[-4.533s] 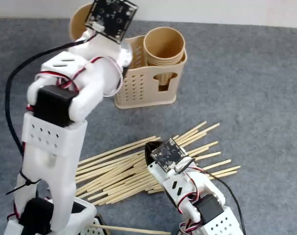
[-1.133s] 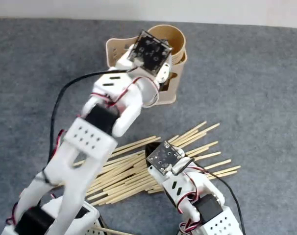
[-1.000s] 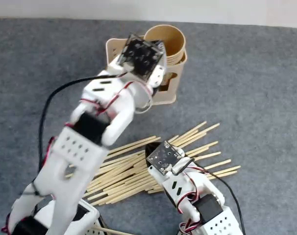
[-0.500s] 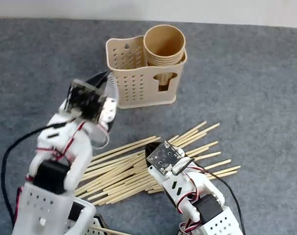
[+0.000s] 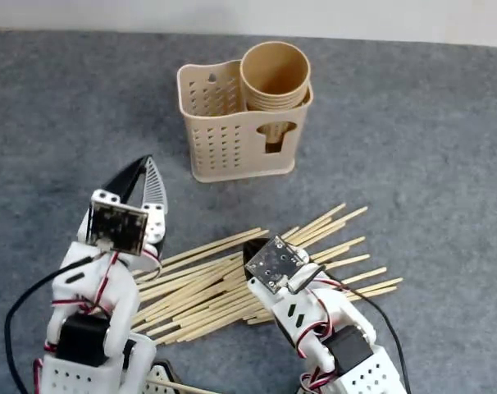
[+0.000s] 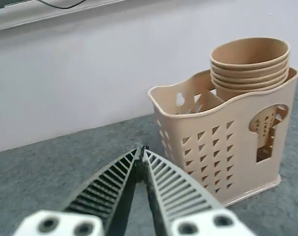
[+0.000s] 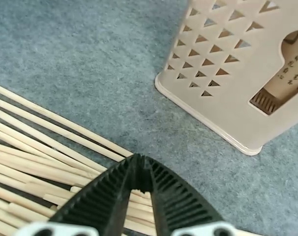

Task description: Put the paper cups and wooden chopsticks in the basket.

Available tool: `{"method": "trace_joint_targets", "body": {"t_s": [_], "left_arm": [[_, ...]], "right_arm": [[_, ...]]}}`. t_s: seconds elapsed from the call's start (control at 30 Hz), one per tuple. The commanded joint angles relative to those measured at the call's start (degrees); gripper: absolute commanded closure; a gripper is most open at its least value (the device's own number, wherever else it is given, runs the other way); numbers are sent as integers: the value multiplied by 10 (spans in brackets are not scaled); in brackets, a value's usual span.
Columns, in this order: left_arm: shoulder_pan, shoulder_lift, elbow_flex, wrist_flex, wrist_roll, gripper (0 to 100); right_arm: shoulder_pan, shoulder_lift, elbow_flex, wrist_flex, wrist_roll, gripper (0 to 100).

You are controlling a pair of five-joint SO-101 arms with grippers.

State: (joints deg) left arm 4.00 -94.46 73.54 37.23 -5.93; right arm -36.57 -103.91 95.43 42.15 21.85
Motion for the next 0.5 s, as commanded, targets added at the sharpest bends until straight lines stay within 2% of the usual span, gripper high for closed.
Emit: {"method": "trace_joint_targets", "body": {"t_s": [0.0, 0.2, 0.4, 0.47], "left_arm": [[-34, -54, 34, 4, 4, 995], [-77, -107, 112, 4, 4, 995], [-85, -105, 165, 4, 5, 995], [-87, -105, 179, 4, 4, 995]], "right_arm": [[3, 4, 4, -1, 4, 981], [3, 4, 4, -1, 4, 981], [3, 4, 3, -1, 1, 981], [3, 4, 1, 2, -30, 981]]}}
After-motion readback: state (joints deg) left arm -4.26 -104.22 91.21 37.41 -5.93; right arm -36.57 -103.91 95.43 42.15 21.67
